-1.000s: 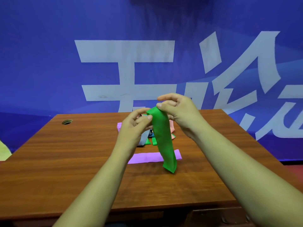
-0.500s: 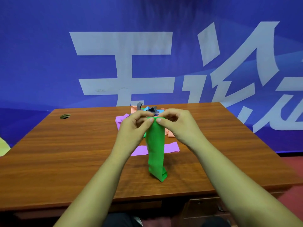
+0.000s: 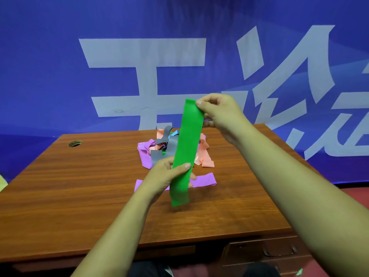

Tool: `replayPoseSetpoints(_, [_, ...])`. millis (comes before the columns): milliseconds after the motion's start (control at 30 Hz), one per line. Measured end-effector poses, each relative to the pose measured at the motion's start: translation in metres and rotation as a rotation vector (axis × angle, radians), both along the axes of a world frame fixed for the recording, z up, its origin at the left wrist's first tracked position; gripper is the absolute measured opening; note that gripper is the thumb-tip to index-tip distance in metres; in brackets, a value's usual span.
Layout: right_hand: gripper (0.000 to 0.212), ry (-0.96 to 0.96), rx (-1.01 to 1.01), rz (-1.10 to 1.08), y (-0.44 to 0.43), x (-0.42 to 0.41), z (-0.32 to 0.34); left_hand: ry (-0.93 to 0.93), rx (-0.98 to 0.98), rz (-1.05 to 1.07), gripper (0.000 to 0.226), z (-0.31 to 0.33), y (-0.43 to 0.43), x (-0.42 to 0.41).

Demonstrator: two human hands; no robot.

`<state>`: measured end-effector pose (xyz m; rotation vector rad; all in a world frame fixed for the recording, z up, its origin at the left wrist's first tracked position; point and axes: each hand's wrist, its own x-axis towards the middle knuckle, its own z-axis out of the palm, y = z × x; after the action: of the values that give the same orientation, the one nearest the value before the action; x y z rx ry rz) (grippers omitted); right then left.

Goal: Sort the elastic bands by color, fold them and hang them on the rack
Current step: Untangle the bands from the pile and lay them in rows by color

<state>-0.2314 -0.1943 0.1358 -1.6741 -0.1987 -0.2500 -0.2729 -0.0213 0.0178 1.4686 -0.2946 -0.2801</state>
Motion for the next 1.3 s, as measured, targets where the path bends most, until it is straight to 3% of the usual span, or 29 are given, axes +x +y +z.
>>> replayPoseSetpoints(200, [0.013,0.079,0.125,-0.191,-0.023,0.019,-0.021,0.135,0.062,-0.137,0.01,-0.03,0.023,0.004])
replayPoseSetpoints(333, [0.02,0.151,0.238,-0.311,-0.041,0.027,-0.05,0.174,0.08,-0.147,0.063,-0.049,0.041,0.005])
replayPoseSetpoints(433, [0.018,0.204,0.26,-0.353,-0.049,0.025,-0.077,0.168,0.117,-0.094,0.074,-0.059,0.057,0.008])
replayPoseSetpoints(533, [0.017,0.239,0.298,-0.372,-0.052,0.021,-0.098,0.173,0.126,0.001,0.065,-0.065,0.07,0.011])
replayPoseSetpoints(700, [0.013,0.307,0.43,-0.362,-0.052,0.011,-0.123,0.236,0.086,0.243,0.012,-0.074,0.089,0.022])
replayPoseSetpoints(800, [0.012,0.358,0.476,-0.349,-0.053,0.002,-0.145,0.256,0.035,0.346,0.02,-0.078,0.106,0.028])
replayPoseSetpoints(900, [0.01,0.442,0.494,-0.315,-0.054,-0.01,-0.169,0.225,0.117,0.348,0.024,-0.078,0.12,0.027])
replayPoseSetpoints(1133, [0.007,0.636,0.285,-0.306,-0.06,-0.028,-0.21,0.254,0.381,0.404,0.024,-0.087,0.13,0.023])
replayPoseSetpoints(1300, [0.012,0.58,-0.133,-0.359,-0.053,-0.027,-0.223,0.168,0.642,0.498,0.016,-0.106,0.13,0.023])
